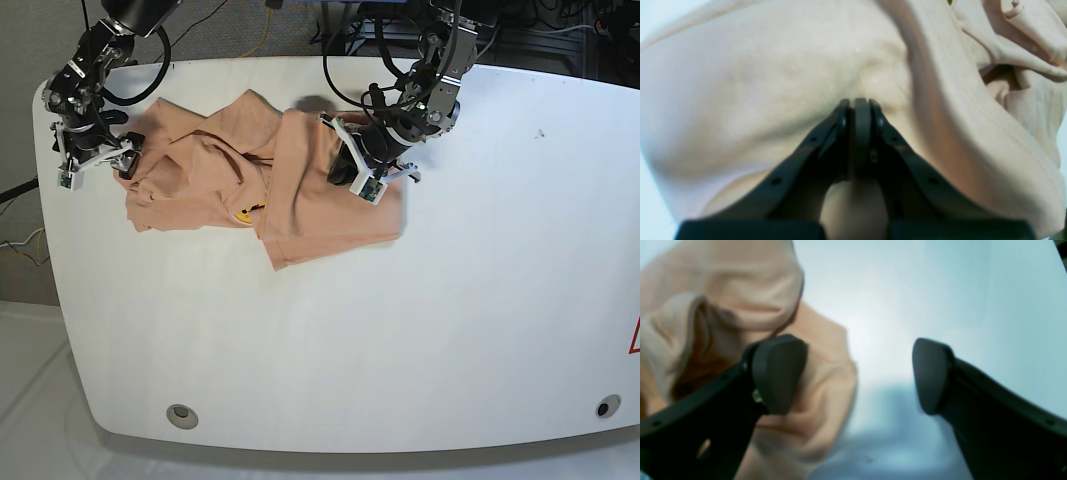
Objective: Fold the T-shirt properly
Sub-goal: 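Move the right gripper along the shirt edge and regrasp the fabric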
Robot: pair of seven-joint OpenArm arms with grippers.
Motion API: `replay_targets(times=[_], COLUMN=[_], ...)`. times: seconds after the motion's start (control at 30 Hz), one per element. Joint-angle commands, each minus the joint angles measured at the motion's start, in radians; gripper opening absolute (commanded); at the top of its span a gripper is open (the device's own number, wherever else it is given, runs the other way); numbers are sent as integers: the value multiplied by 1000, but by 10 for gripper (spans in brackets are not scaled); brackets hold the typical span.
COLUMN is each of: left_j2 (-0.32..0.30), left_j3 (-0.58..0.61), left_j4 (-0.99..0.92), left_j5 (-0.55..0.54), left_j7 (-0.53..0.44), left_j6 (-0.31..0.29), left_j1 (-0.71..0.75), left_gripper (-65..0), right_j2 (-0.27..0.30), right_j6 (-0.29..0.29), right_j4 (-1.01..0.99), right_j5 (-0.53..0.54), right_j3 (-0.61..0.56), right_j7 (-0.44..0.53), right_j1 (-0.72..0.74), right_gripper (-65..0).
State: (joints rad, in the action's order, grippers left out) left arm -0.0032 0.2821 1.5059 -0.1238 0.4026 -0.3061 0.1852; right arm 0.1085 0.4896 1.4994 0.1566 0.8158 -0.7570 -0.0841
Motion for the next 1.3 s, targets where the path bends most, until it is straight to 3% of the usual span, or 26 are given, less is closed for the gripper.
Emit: replay_targets(times=[0.0, 0.2, 0.4, 0.87, 1.27], left_j2=[2, 7, 9, 4, 9], left_j3=[-1, -1, 1, 1, 1], left_j4=[9, 9, 9, 9, 9], left_j5=[2, 2, 2, 2, 3], left_j7=[-3, -3, -3, -3, -3], left_j6=[3, 3, 3, 3, 3], left_j1=[-8, -8, -8, -8, -8], left_gripper=[-640, -640, -640, -640, -640], right_j2=[15, 12, -31, -33, -63], right_j6=[-2, 40, 45, 36, 40], right_j4=[-9, -27, -16, -15, -13], right_j5=[1, 1, 28, 327, 347], right_j3=[6, 9, 10, 7, 4], right_j7=[17, 18, 12, -81, -108], right_j1=[8, 8, 2, -53, -53], right_gripper=[-139, -139, -139, -140, -140])
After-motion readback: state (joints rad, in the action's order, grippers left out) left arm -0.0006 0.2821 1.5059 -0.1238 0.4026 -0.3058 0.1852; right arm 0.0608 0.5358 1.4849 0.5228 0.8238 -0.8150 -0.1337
